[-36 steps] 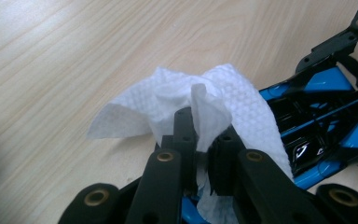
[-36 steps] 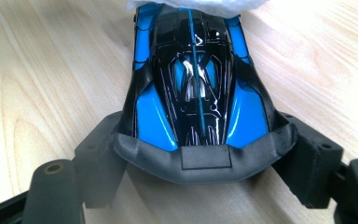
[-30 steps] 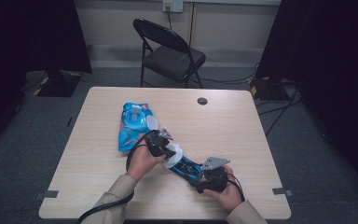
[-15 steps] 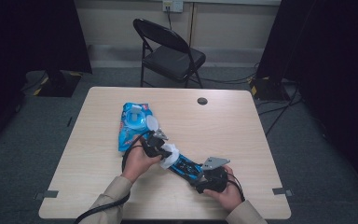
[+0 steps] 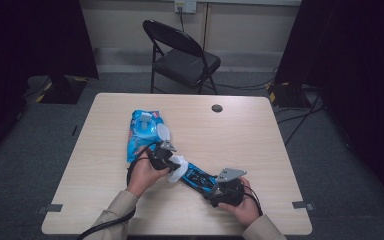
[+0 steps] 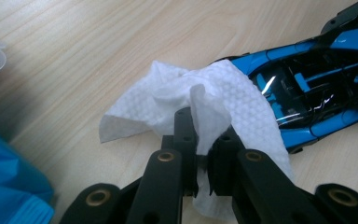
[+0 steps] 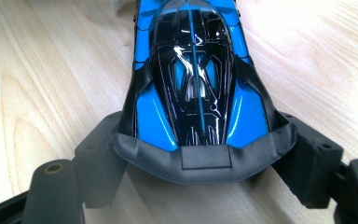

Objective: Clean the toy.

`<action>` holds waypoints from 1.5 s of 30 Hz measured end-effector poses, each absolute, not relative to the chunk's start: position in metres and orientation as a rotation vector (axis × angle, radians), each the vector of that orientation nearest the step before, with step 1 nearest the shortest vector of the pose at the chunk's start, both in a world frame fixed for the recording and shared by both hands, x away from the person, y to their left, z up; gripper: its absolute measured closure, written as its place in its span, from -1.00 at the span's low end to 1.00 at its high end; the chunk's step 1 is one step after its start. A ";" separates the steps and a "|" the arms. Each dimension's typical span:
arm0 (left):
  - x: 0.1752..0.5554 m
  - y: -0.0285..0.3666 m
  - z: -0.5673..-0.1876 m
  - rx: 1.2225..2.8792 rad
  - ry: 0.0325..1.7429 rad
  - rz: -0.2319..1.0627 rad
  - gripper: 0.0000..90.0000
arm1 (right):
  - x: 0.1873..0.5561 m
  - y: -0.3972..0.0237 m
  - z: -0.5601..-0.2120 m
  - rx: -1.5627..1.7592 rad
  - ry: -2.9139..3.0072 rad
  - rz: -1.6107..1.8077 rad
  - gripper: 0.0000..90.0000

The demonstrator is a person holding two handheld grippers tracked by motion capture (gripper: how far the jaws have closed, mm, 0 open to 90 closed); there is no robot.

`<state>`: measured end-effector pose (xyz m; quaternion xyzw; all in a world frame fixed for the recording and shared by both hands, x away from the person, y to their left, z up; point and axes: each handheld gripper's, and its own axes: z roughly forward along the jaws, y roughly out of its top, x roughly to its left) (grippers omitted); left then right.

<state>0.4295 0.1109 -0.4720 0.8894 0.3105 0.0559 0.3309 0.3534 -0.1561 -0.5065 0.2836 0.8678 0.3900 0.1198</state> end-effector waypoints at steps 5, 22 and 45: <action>0.429 0.114 -0.474 2.317 0.817 0.134 0.87 | 0.353 -0.156 -0.507 0.829 2.536 1.140 -0.45; 0.422 0.123 -0.481 2.326 0.821 0.133 0.87 | 0.353 -0.156 -0.507 0.828 2.536 1.140 -0.45; 0.399 0.139 -0.483 2.323 0.793 0.100 0.87 | 0.354 -0.156 -0.506 0.828 2.537 1.140 -0.45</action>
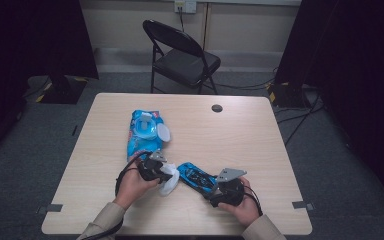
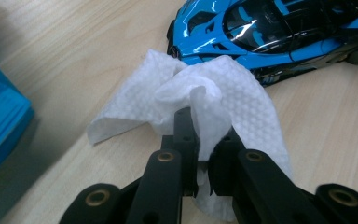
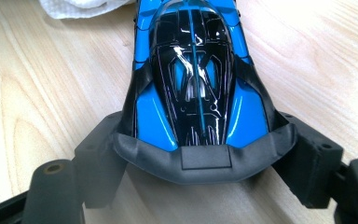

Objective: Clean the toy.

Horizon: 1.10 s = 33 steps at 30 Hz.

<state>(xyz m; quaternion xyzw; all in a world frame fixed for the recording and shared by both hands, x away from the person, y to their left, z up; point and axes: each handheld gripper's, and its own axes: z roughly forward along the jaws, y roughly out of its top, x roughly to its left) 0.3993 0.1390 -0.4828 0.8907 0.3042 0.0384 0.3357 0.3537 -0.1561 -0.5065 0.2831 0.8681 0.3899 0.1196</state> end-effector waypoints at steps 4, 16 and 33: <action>0.394 0.143 -0.482 2.308 0.782 0.107 0.86 | 0.354 -0.156 -0.506 0.828 2.537 1.140 -0.45; 0.391 0.153 -0.481 2.283 0.779 0.110 0.86 | 0.354 -0.158 -0.504 0.843 2.545 1.132 -0.50; 0.385 0.159 -0.465 2.243 0.774 0.125 0.85 | 0.349 -0.159 -0.454 0.808 2.483 1.220 -0.45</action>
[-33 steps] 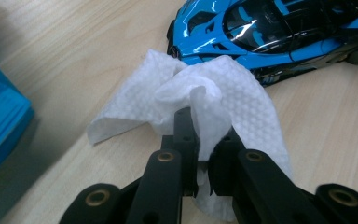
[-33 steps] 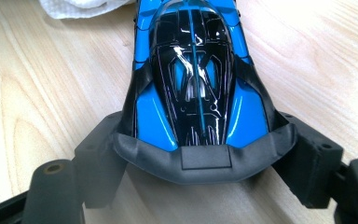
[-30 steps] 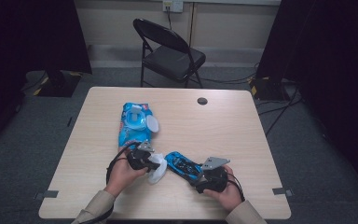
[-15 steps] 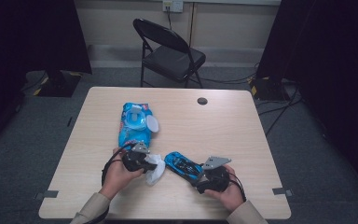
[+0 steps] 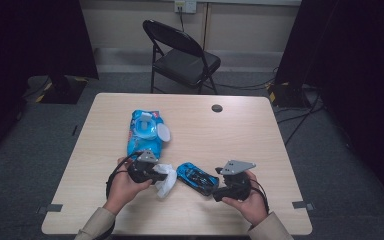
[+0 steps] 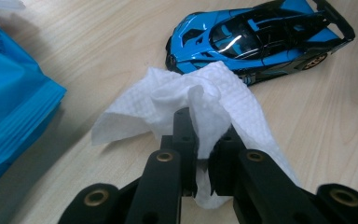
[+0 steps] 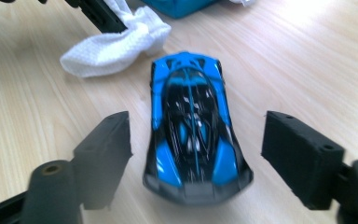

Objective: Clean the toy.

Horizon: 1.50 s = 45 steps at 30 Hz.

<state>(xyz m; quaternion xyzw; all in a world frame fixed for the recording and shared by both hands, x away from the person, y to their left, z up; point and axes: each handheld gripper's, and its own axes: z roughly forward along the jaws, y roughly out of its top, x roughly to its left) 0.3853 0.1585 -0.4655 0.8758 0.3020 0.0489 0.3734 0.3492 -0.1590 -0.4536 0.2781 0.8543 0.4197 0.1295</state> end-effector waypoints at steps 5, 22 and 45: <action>0.384 0.160 -0.463 2.237 0.771 0.129 0.85 | 0.358 -0.148 -0.451 0.857 2.468 1.265 -0.39; 0.378 0.164 -0.465 2.236 0.772 0.122 0.85 | 0.384 -0.121 -0.471 0.847 2.513 1.178 0.02; 0.376 0.138 -0.486 2.316 0.772 0.140 0.86 | 0.386 -0.115 -0.481 0.819 2.548 1.163 0.07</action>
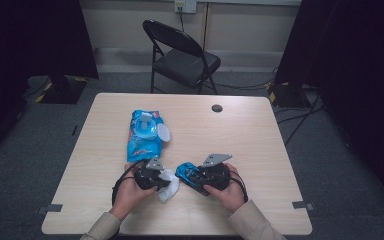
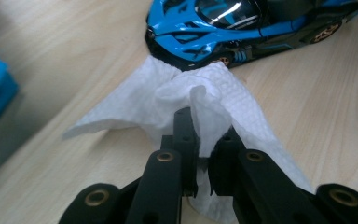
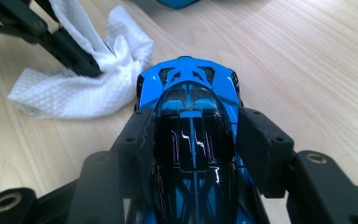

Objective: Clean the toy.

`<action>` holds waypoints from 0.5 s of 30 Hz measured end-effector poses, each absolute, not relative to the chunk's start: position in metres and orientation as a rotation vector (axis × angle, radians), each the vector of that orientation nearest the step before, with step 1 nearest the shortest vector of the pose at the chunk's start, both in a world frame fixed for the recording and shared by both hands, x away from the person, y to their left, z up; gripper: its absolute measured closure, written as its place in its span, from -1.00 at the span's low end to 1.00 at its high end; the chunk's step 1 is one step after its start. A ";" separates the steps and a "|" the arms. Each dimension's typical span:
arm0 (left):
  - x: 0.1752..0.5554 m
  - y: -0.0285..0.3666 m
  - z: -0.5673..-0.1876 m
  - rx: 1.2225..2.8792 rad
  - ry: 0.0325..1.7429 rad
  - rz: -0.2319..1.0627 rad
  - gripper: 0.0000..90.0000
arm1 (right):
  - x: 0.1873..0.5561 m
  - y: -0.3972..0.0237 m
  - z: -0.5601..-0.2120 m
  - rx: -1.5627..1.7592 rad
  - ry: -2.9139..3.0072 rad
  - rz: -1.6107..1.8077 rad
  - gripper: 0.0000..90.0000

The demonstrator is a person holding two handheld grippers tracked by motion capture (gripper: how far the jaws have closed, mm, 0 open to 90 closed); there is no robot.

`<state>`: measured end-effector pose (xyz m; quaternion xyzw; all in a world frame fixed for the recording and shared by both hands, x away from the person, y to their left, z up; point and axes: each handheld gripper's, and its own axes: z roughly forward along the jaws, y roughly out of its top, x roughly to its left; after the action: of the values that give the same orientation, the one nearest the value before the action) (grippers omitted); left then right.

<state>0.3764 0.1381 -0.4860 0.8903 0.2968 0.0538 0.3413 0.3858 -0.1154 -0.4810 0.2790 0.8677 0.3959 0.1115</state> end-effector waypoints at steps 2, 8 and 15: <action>0.377 0.135 -0.485 2.320 0.775 0.142 0.86 | 0.386 -0.116 -0.481 0.821 2.548 1.166 0.07; 0.377 0.123 -0.486 2.314 0.787 0.155 0.86 | 0.385 -0.115 -0.482 0.825 2.538 1.170 0.07; 0.375 0.110 -0.487 2.307 0.781 0.147 0.88 | 0.385 -0.116 -0.482 0.829 2.539 1.170 0.07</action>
<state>0.3751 0.1104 -0.4873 0.8880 0.3007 0.0566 0.3433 0.3846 -0.1159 -0.4816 0.2825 0.8652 0.3987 0.1126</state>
